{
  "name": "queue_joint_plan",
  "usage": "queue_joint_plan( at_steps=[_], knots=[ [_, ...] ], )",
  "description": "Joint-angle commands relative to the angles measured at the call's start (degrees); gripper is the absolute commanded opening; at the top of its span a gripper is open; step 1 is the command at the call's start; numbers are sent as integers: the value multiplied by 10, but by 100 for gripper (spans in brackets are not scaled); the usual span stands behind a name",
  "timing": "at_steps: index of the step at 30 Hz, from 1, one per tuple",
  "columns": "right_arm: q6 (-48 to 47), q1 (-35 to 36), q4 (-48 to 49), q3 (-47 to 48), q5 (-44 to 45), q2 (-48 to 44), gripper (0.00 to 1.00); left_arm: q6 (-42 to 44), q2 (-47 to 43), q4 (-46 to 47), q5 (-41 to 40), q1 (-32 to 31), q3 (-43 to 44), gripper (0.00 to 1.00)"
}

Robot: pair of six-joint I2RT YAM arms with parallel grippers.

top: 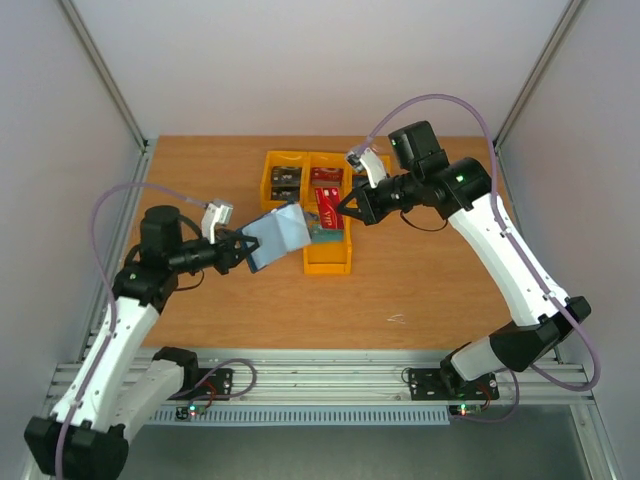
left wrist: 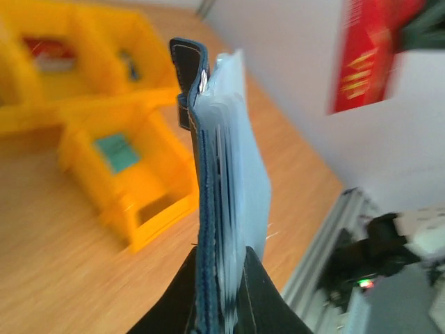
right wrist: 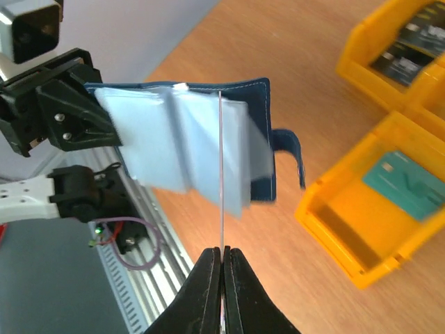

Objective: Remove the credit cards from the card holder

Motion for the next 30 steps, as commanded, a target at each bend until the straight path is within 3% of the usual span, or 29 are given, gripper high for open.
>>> queue_joint_plan(
  at_steps=[1, 11, 21, 22, 24, 27, 28, 30],
  knots=[
    [-8, -9, -31, -11, 56, -15, 1, 152, 66, -165, -135, 3, 19, 0],
    [-14, -10, -23, -31, 41, -28, 1, 294, 259, -272, -155, 14, 92, 0],
    [-29, -9, -41, -14, 2, -25, 1, 341, 384, -234, -183, 30, 67, 1],
    [-30, -9, -43, -12, 0, -24, 1, 347, 388, -221, -199, 33, 59, 9],
    [-31, -9, -47, -8, 0, -22, 1, 345, 393, -200, -245, 36, 54, 45],
    [-30, -9, -47, -9, -3, -23, 1, 340, 374, -162, -283, 47, 52, 87],
    [-29, -9, -46, -9, -6, -21, 1, 340, 366, -152, -296, 52, 54, 98],
    [-21, -9, -46, -8, -14, -17, 1, 338, 358, -148, -331, 61, 69, 99]
  ],
)
